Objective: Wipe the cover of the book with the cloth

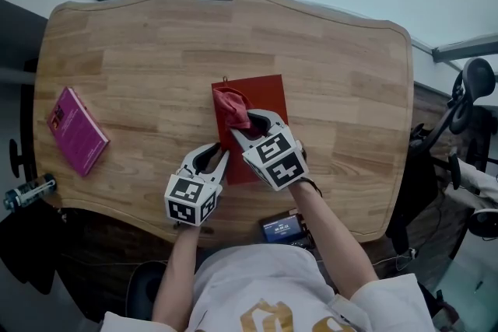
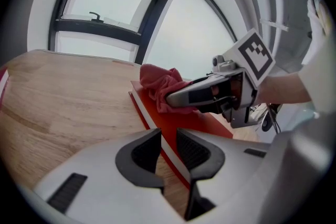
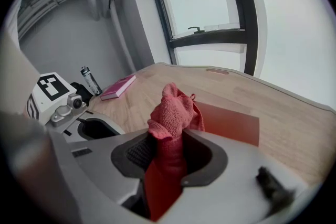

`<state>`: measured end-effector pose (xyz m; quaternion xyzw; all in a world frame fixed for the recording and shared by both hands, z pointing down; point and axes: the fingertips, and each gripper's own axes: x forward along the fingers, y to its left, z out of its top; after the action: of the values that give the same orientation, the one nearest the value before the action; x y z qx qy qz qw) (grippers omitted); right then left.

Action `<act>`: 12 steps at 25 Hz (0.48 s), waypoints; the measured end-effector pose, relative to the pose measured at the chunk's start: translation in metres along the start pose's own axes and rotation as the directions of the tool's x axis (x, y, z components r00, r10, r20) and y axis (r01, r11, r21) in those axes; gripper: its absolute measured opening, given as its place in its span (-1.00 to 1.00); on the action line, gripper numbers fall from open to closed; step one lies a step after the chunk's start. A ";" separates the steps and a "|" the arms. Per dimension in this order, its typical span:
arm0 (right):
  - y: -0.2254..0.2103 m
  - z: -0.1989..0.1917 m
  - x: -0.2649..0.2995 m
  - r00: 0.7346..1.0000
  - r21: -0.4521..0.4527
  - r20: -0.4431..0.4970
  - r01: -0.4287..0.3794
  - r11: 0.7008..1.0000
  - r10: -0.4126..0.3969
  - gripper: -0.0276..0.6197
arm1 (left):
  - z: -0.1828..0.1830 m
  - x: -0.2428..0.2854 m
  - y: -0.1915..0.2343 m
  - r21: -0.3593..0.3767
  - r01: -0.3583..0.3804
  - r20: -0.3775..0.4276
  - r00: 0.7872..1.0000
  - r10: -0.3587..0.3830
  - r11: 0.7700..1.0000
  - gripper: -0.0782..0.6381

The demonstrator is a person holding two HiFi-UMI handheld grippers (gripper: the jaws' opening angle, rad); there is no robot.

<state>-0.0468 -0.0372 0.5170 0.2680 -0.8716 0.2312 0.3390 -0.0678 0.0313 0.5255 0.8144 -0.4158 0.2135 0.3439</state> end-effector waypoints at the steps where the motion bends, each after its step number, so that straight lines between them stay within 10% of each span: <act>1: -0.003 0.002 0.000 1.000 0.006 0.004 0.006 1.000 -0.006 -0.47 | 0.000 0.000 0.000 0.000 0.000 0.000 1.000 0.000 1.000 -0.51; 12: -0.020 0.005 -0.002 0.999 0.029 0.020 0.038 0.999 -0.039 -0.47 | -0.001 0.000 0.001 -0.008 -0.006 0.000 1.000 0.006 1.000 -0.51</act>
<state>-0.0358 -0.0543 0.5162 0.2918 -0.8663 0.2343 0.3308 -0.0685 0.0318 0.5261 0.8118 -0.4189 0.2126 0.3467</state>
